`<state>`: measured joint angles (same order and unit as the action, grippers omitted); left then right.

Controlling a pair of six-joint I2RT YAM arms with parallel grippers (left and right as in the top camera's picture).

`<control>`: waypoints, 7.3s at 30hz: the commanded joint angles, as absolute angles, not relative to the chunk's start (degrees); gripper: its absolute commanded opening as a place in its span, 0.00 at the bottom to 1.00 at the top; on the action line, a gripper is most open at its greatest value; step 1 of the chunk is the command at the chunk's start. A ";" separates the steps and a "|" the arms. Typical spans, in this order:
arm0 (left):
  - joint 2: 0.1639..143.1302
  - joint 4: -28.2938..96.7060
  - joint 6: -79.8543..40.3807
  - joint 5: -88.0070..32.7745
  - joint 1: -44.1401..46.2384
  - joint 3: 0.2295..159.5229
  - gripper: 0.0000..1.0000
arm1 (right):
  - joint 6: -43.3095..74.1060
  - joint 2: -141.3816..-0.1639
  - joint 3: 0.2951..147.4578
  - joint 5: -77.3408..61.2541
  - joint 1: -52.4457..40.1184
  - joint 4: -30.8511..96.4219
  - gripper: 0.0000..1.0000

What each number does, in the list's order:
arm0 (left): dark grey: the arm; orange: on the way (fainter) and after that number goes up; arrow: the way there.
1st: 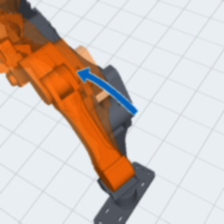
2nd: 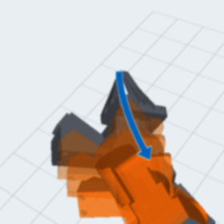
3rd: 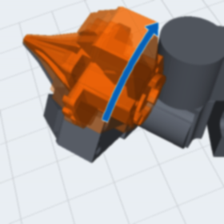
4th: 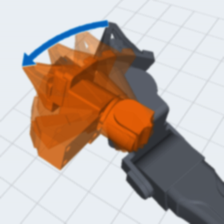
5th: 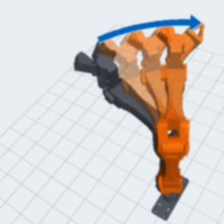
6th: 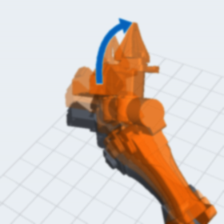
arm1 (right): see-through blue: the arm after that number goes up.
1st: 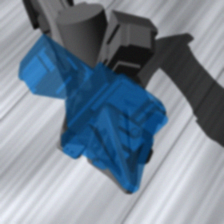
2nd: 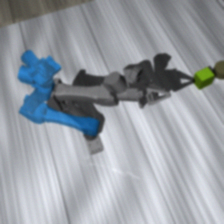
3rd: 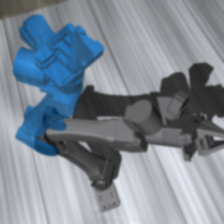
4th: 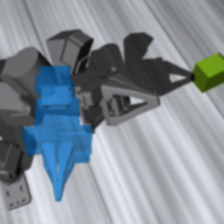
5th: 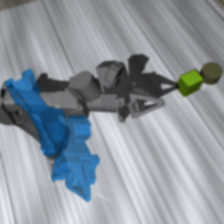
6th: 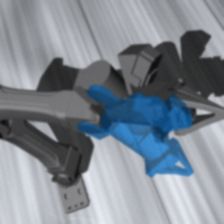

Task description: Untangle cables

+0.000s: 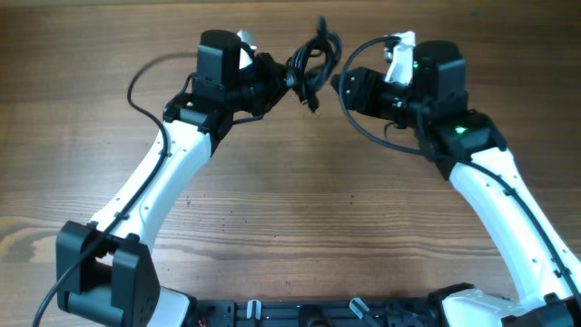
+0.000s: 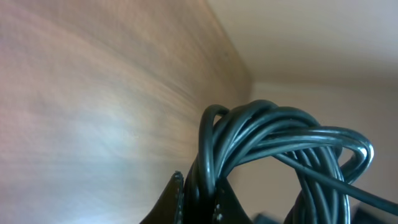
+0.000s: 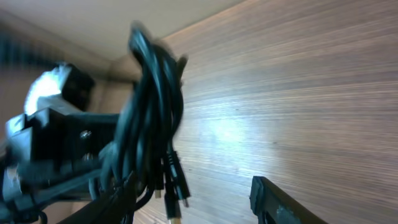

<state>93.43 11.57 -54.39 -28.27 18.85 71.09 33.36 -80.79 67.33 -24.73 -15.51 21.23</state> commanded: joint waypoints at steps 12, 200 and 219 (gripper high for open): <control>92.99 -0.25 11.79 -25.26 22.46 71.59 0.04 | 9.10 -77.97 67.83 -51.68 -0.14 24.93 0.66; 100.25 19.11 -25.98 -35.81 12.25 71.55 0.07 | 27.62 -86.80 67.79 -22.74 4.64 34.81 0.04; 98.74 18.39 -22.70 -27.83 15.59 71.55 0.40 | 23.35 -86.80 67.81 -29.04 0.62 40.29 0.07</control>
